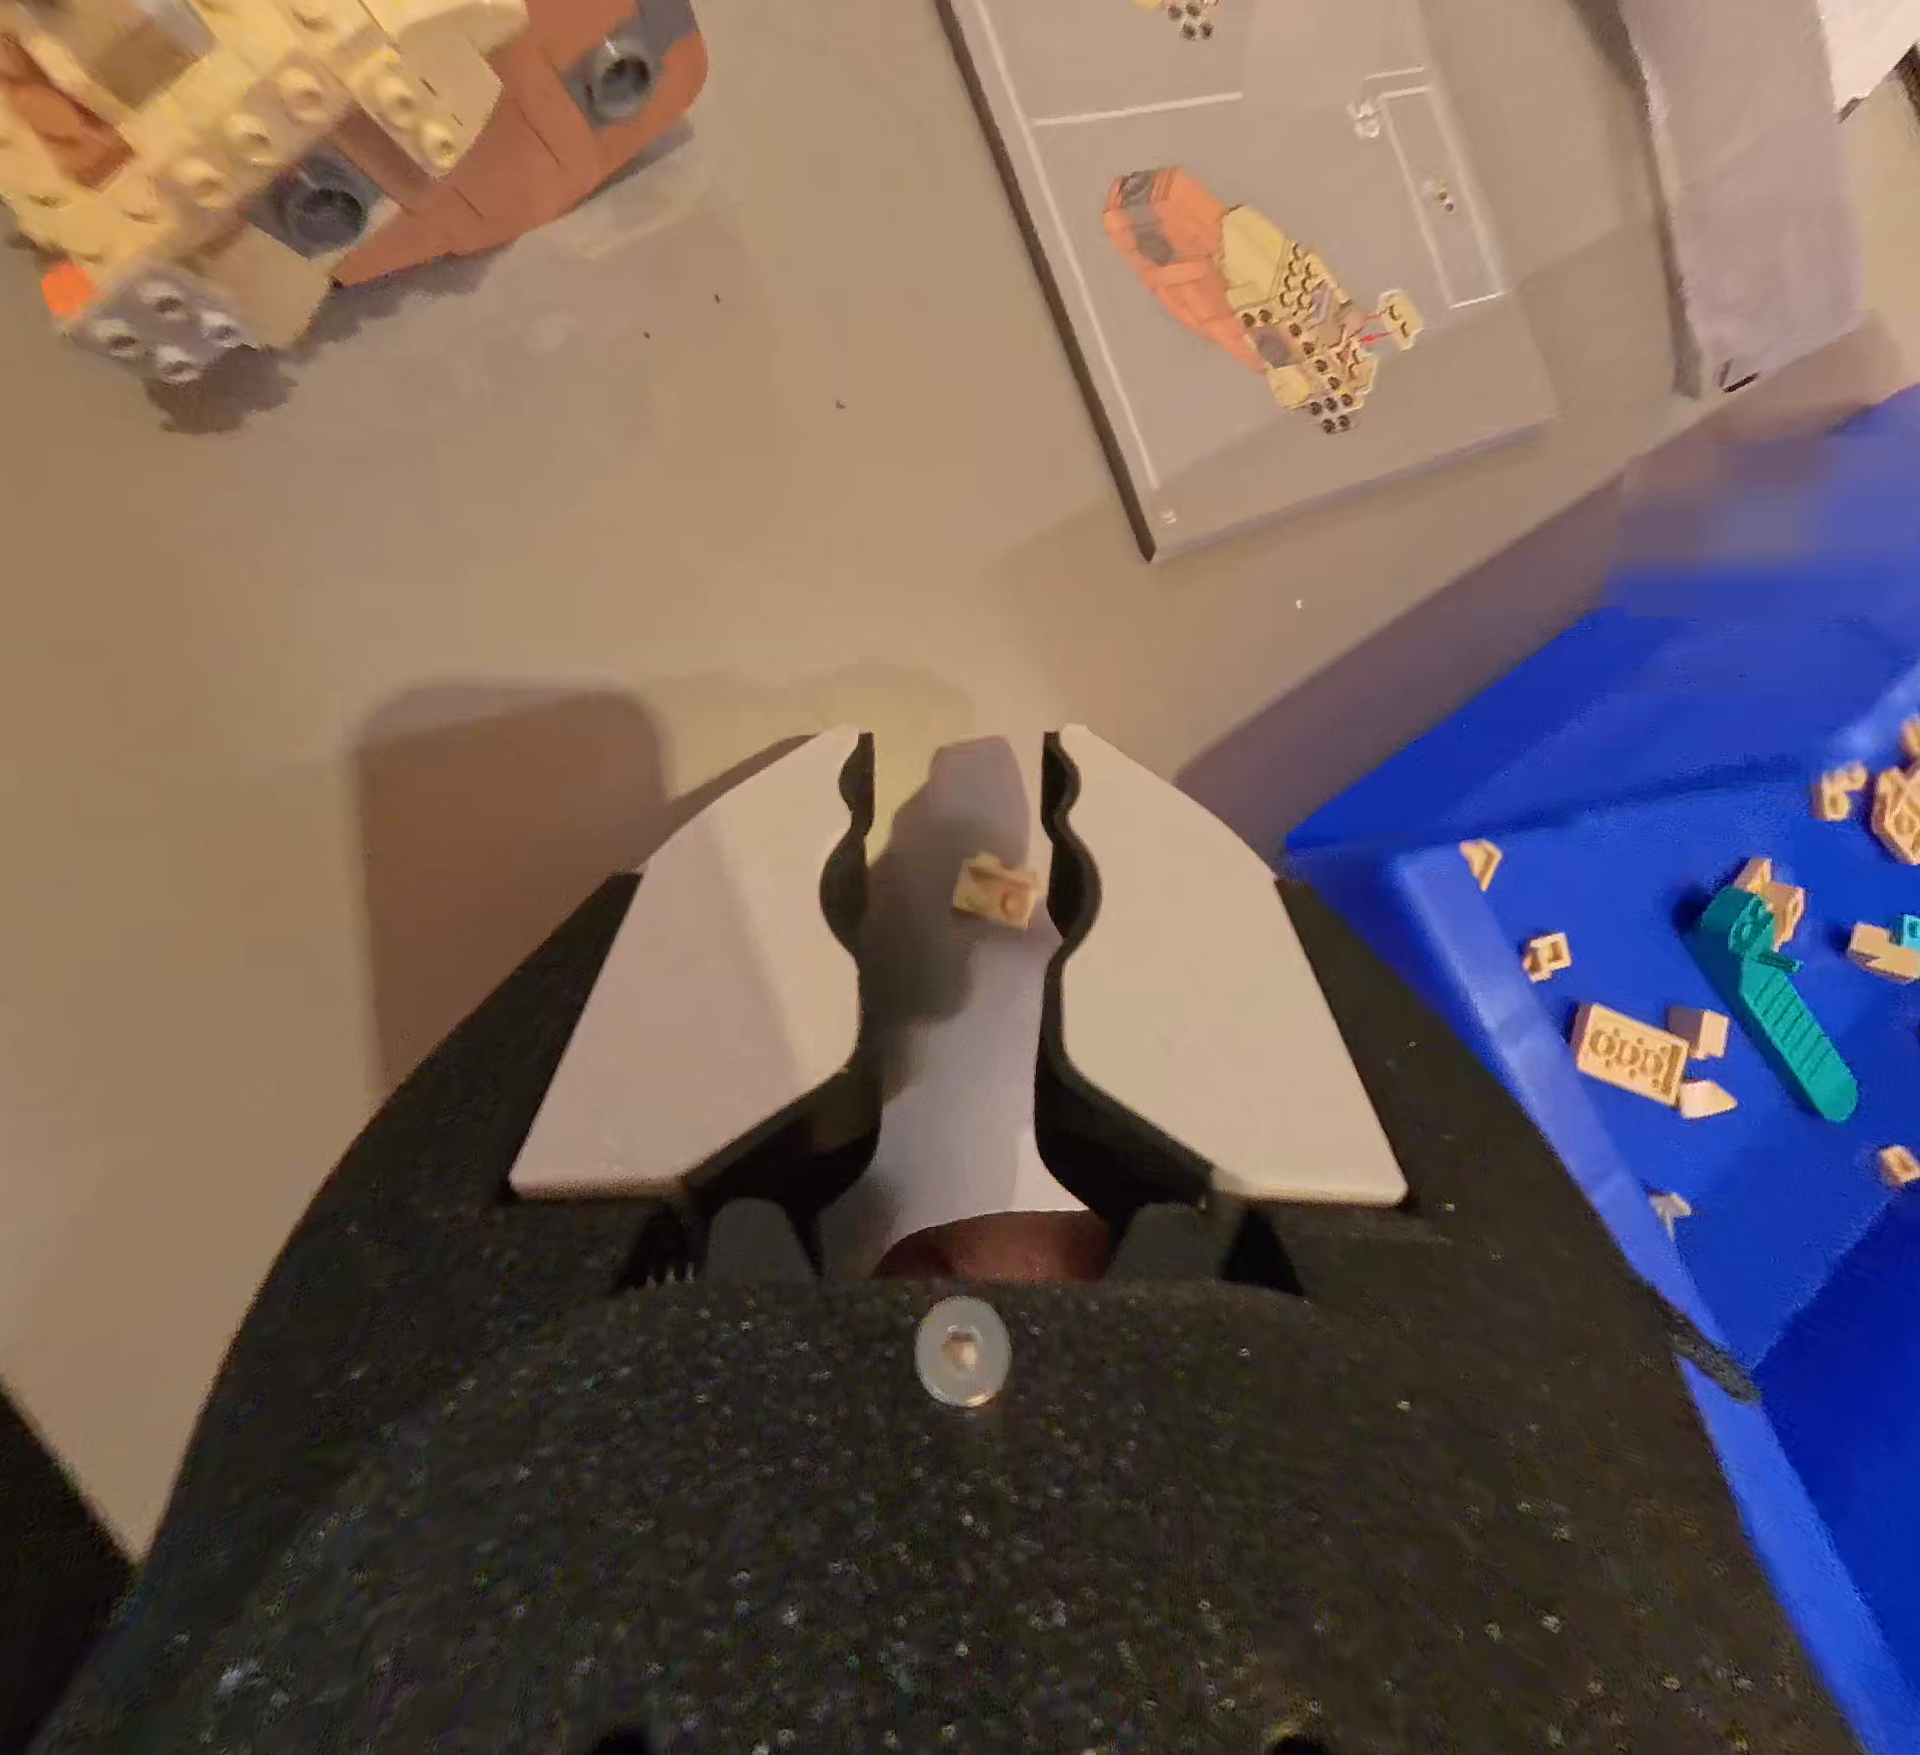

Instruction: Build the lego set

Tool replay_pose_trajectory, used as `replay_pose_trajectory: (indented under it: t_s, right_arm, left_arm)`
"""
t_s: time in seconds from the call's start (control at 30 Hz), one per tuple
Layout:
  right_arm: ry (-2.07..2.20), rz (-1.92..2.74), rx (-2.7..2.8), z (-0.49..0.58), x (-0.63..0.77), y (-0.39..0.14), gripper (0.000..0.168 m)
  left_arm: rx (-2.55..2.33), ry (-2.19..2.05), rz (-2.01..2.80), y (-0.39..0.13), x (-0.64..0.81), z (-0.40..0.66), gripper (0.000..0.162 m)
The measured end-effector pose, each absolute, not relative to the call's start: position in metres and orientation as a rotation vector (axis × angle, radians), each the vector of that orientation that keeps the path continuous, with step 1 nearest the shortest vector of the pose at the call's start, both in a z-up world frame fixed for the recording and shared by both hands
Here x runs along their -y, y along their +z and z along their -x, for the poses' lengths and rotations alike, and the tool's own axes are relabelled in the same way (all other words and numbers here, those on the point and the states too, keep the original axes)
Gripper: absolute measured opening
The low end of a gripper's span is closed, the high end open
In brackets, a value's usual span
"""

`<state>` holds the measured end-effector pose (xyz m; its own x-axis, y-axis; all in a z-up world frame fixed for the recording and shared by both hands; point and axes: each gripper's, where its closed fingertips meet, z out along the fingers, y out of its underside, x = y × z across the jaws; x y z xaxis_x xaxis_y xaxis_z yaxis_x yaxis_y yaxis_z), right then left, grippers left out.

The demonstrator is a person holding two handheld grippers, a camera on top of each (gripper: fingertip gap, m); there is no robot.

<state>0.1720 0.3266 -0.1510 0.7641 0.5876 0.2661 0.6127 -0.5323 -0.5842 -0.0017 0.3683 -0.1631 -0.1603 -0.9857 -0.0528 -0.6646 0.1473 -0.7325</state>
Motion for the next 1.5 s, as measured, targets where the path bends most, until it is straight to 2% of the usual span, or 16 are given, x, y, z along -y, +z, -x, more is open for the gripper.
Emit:
replay_pose_trajectory:
  t_s: [0.13, 0.33, 0.6, 0.77, 0.97, 1.17, 1.33, 1.5]
  right_arm:
    - [-0.003, 2.308, 0.844, -0.188, -0.304, -0.143, 0.026]
    - [0.013, 2.38, 0.923, -0.188, -0.287, -0.164, 0.022]
    - [-0.011, 2.335, 0.864, -0.172, -0.321, -0.16, 0.031]
    - [0.078, 2.331, 0.793, -0.178, -0.302, -0.147, 0.024]
    - [0.074, 2.399, 0.802, -0.18, -0.299, -0.165, 0.023]
    - [0.02, 2.385, 0.744, -0.178, -0.328, -0.163, 0.033]
    - [0.045, 2.33, 0.667, -0.191, -0.321, -0.146, 0.031]
    - [0.051, 2.375, 0.652, -0.206, -0.311, -0.157, 0.032]
  left_arm:
    - [-1.892, -0.775, 1.57, -0.163, -0.368, 0.002, 0.03]
    - [-1.896, -0.781, 1.574, -0.163, -0.367, 0.001, 0.029]
    - [-1.894, -0.783, 1.58, -0.164, -0.367, 0.001, 0.029]
    - [-1.894, -0.783, 1.58, -0.164, -0.368, 0.002, 0.029]
    - [-1.897, -0.783, 1.577, -0.164, -0.367, 0.001, 0.028]
    - [-1.897, -0.785, 1.579, -0.164, -0.367, 0.001, 0.028]
    - [-1.896, -0.782, 1.576, -0.163, -0.367, 0.002, 0.028]
    - [-1.906, -0.79, 1.573, -0.164, -0.364, 0.001, 0.028]
